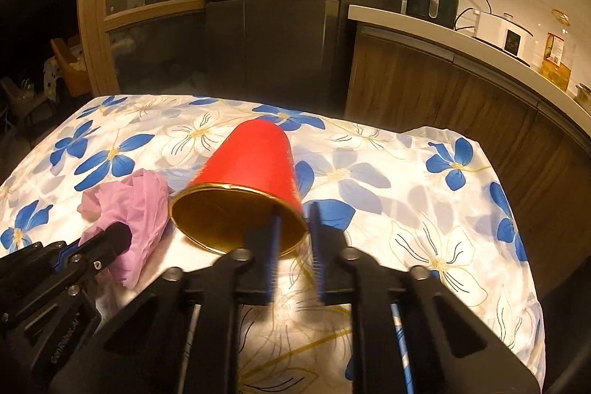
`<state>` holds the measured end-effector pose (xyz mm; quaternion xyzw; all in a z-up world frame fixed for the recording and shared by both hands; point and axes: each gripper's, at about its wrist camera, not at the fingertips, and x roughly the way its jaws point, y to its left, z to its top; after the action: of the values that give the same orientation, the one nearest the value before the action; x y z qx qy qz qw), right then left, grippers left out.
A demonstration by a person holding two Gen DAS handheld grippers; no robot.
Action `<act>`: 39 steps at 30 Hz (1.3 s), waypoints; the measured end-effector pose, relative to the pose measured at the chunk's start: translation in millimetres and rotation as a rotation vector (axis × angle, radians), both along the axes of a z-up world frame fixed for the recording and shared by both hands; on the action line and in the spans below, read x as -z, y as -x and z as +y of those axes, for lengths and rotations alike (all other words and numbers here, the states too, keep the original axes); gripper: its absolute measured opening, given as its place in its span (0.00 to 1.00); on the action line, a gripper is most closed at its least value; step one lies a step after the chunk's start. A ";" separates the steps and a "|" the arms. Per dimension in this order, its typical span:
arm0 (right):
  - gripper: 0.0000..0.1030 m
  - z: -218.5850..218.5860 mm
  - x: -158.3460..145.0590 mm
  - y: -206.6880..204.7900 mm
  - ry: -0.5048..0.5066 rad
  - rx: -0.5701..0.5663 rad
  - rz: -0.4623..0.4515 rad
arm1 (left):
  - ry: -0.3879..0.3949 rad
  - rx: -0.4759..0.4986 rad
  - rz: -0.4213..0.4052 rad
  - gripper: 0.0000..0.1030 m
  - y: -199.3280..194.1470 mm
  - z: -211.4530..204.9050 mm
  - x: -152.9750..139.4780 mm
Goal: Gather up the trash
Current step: 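Grasp the pink glove with the left tool while the right tool grasps the red cup rim, then carry the pink glove and red cup over the black bin with both tools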
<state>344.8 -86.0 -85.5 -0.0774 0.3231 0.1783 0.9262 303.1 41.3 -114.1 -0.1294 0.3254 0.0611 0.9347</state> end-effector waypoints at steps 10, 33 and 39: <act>0.04 -8.1 -17.6 19.5 -0.007 0.000 -0.078 | -0.013 0.000 -0.038 0.02 10.8 -1.2 -12.2; 0.04 -168.1 -93.0 105.0 -0.194 0.225 -0.245 | -0.050 0.186 -0.212 0.02 54.9 -98.3 -89.9; 0.04 -243.1 -107.6 130.8 -0.211 0.379 -0.293 | -0.071 0.327 -0.263 0.02 58.4 -173.9 -109.2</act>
<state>213.9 -329.1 22.1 0.0568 0.1740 0.0211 0.9829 244.7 -132.6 -4.8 -0.0487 0.2149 -0.0973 0.9706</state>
